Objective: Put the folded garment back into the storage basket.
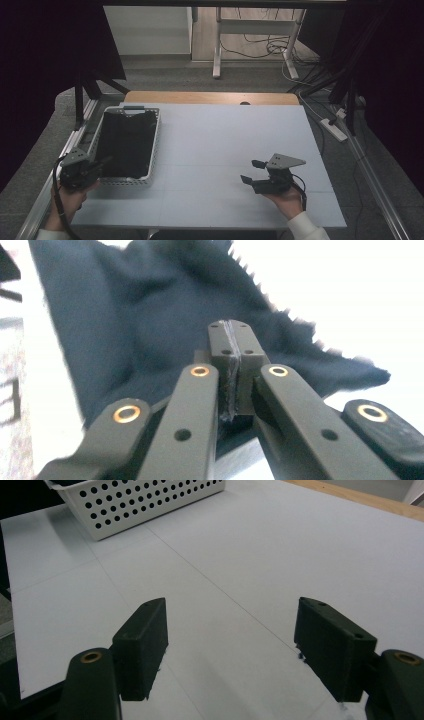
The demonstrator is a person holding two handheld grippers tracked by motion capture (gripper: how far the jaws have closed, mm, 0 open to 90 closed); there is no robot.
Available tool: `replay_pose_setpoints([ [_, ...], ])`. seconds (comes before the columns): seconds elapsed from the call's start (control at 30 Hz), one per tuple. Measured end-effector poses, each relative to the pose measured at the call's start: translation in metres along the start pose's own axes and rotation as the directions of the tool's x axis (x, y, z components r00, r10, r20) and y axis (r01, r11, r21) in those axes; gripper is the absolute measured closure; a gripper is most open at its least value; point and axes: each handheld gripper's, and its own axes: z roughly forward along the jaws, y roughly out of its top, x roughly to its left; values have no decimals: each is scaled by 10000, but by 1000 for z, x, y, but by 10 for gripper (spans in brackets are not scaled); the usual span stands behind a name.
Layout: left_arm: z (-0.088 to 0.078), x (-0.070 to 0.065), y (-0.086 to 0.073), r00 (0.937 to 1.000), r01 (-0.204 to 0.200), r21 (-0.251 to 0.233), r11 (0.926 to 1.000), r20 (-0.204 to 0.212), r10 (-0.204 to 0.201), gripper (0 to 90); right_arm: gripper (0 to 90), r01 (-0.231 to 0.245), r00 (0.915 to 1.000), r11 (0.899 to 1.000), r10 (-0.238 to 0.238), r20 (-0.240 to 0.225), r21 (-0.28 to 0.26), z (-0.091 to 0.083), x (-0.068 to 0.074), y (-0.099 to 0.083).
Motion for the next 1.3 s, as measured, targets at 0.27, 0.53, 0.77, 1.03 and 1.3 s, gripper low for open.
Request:
replay_pose_setpoints([
  [0.27,19,-29,9,9985,-336,-364,9988,418,351,882,294,196,9998,9998,-196,64,-21,-18,-7,-9],
  [0.53,33,-59,14,9942,-705,-507,9962,780,743,502,282,383,9991,9992,-382,172,-62,-38,-14,-16],
  [0.77,41,-73,14,9929,-926,-329,9952,718,947,294,274,415,9985,9991,-413,352,-74,-52,-20,-20],
  [1.03,42,-77,13,9910,-1086,-273,9937,757,1103,272,274,523,9975,9985,-515,493,-136,-57,-23,-20],
  [1.3,42,-79,13,9895,-1182,-230,9927,806,1197,250,274,536,9964,9983,-519,676,-240,-62,-25,-20],
])
